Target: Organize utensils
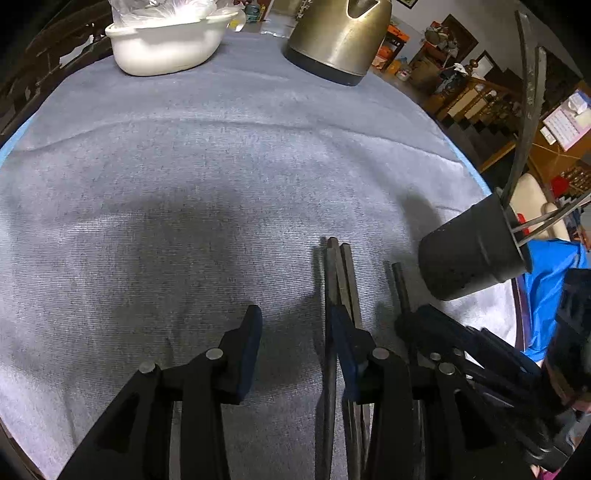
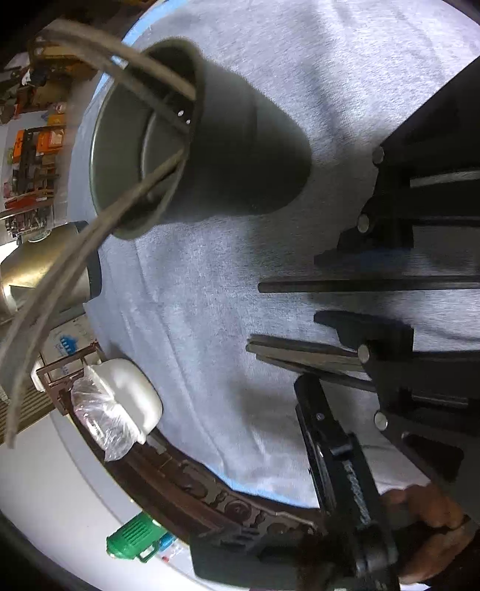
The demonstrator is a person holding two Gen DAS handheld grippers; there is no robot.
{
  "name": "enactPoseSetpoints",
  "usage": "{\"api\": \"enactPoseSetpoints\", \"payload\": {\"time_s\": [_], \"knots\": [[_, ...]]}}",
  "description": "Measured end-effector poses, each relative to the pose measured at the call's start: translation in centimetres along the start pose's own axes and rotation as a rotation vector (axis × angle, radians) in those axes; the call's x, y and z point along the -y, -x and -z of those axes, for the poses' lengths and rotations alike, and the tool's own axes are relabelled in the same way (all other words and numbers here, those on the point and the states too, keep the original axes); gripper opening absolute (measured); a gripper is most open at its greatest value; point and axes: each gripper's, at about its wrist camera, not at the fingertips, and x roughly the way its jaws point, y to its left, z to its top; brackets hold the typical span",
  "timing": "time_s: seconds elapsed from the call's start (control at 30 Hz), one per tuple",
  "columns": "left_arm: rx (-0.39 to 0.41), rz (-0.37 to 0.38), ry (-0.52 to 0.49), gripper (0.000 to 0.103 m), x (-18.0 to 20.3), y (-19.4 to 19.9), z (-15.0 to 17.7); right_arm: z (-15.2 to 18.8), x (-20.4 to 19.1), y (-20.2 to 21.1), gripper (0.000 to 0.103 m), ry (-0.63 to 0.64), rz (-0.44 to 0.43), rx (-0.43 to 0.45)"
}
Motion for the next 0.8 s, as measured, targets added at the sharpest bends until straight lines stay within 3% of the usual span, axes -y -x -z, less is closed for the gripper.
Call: {"api": "enactPoseSetpoints", "payload": {"time_s": [0.03,0.1,0.17,0.2,0.23,0.37,0.8], "knots": [[0.001,0.000,-0.007,0.040,0.1,0.1,0.1,-0.1,-0.1,-0.3,0.050,0.004,0.016,0.000],[0.000,0.002,-0.021,0.040,0.2,0.0,0.0,-0.1,0.1,-0.5,0.056,0.006,0.026,0.010],[-0.008,0.001,-0.030,0.040,0.3,-0.5,-0.1,-0.2,-0.1,-0.9,0.050,0.025,0.041,0.012],[-0.003,0.000,-0.036,0.040,0.3,-0.5,-0.1,-0.3,-0.3,-1.1,0.032,0.040,0.063,0.020],[-0.003,-0.003,-0.042,0.040,0.4,-0.5,-0.2,-0.3,-0.4,-1.3,0.024,0.053,0.080,0.019],[-0.014,-0.002,-0.059,0.040,0.7,-0.9,-0.8,-0.4,0.0,-1.3,0.012,0.071,0.093,0.010],[-0.039,-0.019,-0.104,0.034,0.7,-1.3,-2.1,-0.4,0.9,-0.8,0.012,0.015,0.064,-0.079]]}}
